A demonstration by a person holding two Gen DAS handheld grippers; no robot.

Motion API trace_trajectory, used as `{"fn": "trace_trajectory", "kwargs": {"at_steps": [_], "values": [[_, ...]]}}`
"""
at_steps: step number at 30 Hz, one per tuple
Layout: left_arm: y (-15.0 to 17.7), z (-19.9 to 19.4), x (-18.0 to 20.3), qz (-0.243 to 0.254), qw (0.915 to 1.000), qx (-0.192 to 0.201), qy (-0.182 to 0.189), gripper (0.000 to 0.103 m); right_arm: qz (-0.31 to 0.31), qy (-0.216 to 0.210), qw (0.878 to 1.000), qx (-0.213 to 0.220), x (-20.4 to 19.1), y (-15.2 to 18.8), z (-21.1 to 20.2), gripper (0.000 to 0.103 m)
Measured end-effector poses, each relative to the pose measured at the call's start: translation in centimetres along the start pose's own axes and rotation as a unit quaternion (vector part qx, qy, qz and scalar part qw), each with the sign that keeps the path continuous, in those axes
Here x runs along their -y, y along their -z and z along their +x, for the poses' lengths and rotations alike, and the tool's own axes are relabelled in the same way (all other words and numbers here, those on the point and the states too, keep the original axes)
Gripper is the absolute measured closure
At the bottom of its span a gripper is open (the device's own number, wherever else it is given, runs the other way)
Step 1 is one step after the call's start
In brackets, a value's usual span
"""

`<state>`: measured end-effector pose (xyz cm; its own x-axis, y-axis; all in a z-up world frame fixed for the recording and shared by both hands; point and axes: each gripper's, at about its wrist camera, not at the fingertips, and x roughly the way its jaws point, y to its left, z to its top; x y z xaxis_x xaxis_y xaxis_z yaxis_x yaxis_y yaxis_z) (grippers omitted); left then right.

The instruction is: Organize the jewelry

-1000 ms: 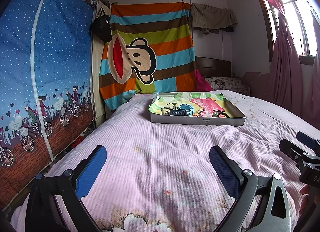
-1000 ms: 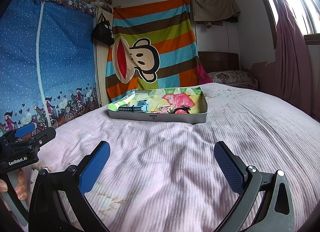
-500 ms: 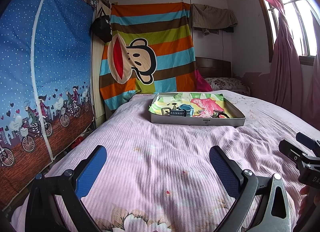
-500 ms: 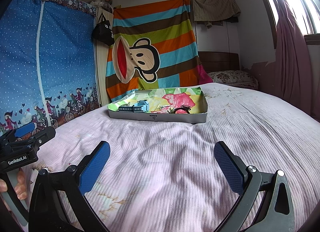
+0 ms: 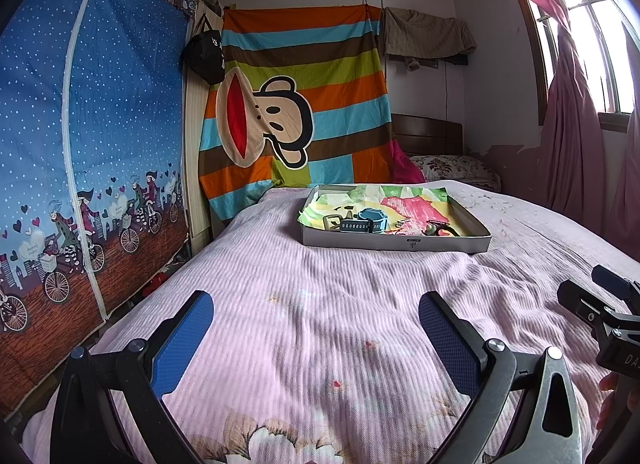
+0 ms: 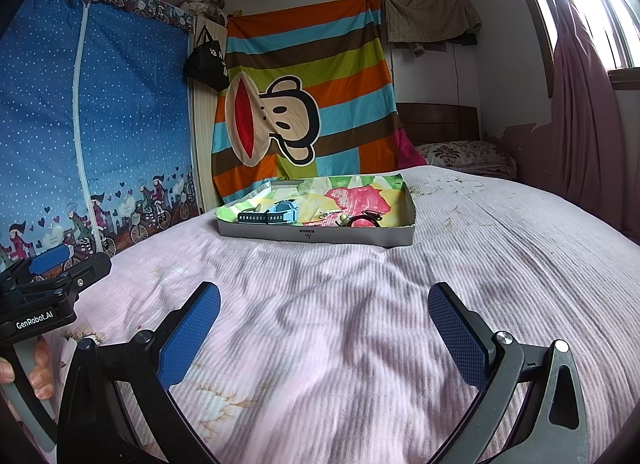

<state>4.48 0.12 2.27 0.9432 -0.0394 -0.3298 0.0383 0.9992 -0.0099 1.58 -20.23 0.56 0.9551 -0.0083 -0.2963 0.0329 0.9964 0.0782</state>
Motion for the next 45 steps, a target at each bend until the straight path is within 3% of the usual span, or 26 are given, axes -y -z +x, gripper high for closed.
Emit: {"fn": "trace_trajectory", "kwargs": {"at_steps": [45], "values": [[0.02, 0.66, 0.04, -0.004, 0.9999, -0.010, -0.012, 0.000, 0.001, -0.001, 1.000, -0.003, -0.41, 0.09, -0.04, 0.001]]}}
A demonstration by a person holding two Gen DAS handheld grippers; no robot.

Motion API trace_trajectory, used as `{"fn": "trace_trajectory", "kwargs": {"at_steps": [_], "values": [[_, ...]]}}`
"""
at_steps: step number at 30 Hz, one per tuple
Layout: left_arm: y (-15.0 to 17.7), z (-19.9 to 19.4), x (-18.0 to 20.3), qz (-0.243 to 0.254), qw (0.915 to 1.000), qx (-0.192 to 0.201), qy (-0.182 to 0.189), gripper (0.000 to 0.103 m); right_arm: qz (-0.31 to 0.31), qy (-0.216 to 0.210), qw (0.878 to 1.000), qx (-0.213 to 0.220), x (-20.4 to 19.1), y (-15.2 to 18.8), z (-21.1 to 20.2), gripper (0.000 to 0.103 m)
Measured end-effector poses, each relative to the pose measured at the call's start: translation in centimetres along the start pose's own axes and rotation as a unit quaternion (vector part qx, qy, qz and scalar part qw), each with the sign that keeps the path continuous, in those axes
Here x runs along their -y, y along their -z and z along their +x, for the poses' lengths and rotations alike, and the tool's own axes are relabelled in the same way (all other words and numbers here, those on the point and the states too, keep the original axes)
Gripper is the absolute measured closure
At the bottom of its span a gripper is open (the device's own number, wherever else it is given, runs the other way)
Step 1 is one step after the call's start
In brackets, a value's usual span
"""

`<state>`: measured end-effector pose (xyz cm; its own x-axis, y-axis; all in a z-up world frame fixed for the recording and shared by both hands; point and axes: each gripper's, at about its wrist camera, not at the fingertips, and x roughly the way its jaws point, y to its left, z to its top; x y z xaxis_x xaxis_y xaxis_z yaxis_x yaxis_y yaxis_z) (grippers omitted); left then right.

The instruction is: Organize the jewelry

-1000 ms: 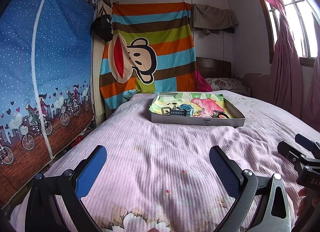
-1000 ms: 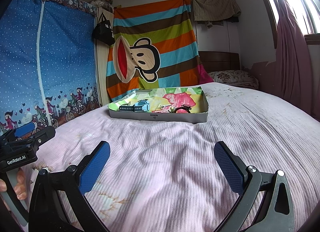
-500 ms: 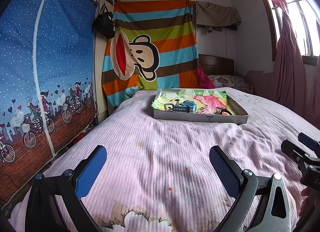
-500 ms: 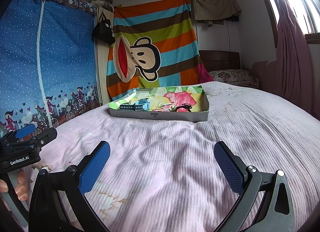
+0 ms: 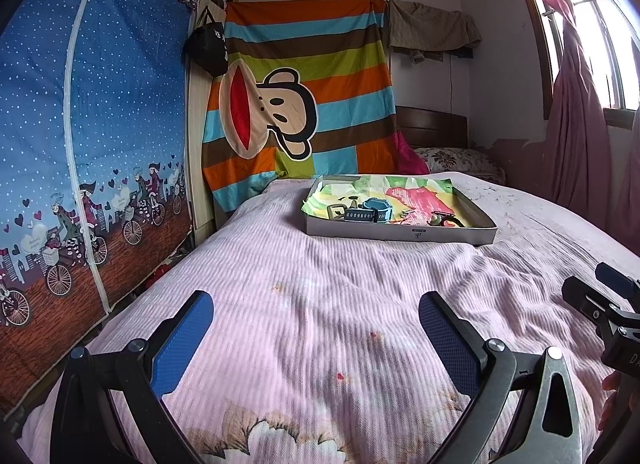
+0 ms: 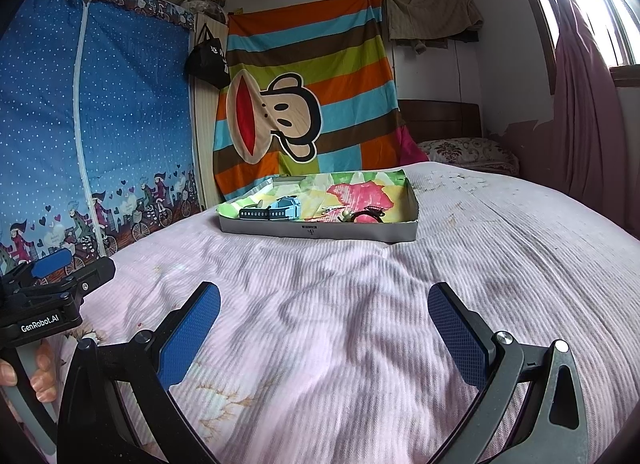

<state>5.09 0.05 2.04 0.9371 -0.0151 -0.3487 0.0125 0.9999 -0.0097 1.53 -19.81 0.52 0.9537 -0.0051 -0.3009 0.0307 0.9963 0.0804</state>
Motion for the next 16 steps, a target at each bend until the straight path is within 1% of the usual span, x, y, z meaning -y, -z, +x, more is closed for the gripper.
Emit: {"fn": "trace_trajectory", "kwargs": {"at_steps": [16], "values": [[0.09, 0.05, 0.03, 0.000, 1.0000, 0.000, 0.000, 0.000, 0.000, 0.000, 1.000, -0.001, -0.23, 0.19, -0.03, 0.001]]}}
